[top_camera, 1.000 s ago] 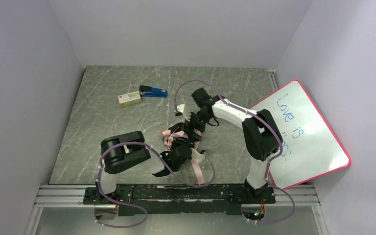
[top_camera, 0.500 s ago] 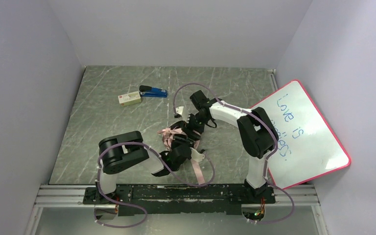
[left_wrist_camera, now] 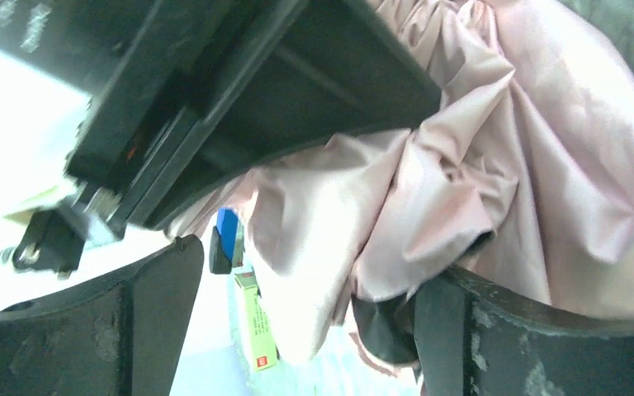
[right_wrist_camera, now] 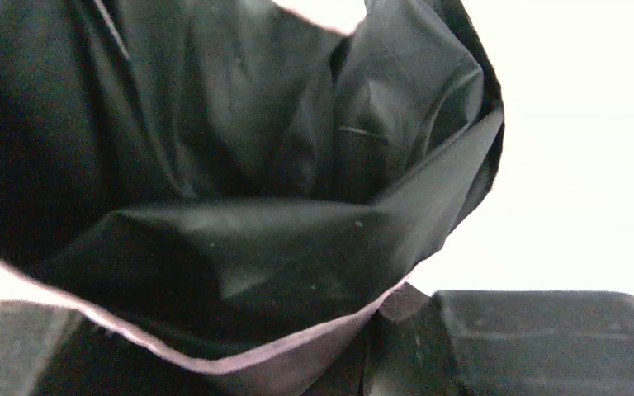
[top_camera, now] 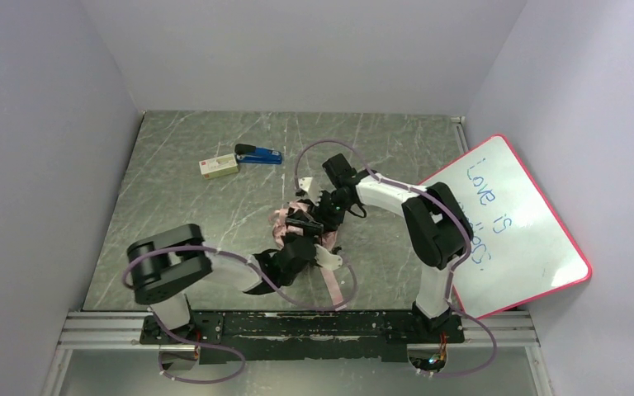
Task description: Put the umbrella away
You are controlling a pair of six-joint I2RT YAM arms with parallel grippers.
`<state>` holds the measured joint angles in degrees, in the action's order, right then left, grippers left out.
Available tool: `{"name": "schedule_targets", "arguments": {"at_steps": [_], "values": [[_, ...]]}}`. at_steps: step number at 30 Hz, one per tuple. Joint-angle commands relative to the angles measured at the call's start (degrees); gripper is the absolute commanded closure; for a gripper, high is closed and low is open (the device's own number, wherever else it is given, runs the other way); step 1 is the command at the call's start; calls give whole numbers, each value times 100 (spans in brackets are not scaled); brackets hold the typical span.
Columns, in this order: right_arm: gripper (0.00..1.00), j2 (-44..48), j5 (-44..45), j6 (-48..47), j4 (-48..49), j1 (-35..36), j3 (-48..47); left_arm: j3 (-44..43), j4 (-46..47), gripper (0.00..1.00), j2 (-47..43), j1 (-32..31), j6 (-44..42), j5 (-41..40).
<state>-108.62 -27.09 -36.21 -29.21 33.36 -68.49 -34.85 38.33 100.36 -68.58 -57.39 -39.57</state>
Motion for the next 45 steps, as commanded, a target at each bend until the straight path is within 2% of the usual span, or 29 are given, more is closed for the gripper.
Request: {"name": "schedule_targets", "arguments": {"at_steps": [1,5,9,13,17,23,30,39,45], "values": [[91,-413,563,204,304,-77,348,233,-967,7,-911,225,596,594],[92,-285,1039,241,649,-85,530,484,-1805,3,-2042,686,1123,1231],[91,-101,1675,176,1176,-27,854,481,-2855,3,-3089,1580,1847,1960],[88,174,2466,10,1885,218,1371,373,-3450,5,-3652,2307,2129,2392],[85,386,3016,108,2541,393,1811,68,-3997,7,-3829,2824,2419,2858],[85,638,4424,-337,3853,1042,2740,-474,-4485,10,-3784,3420,2658,3443],[82,774,5291,-617,4986,1677,3533,-1074,-4865,9,-3354,3801,2612,4248],[80,223,6171,-774,5511,2309,3778,-2674,-6289,9,-1921,3900,1738,5764],[82,-2,6554,-837,6035,2849,3938,-3436,-6674,8,-1185,3866,1348,6365]]}}
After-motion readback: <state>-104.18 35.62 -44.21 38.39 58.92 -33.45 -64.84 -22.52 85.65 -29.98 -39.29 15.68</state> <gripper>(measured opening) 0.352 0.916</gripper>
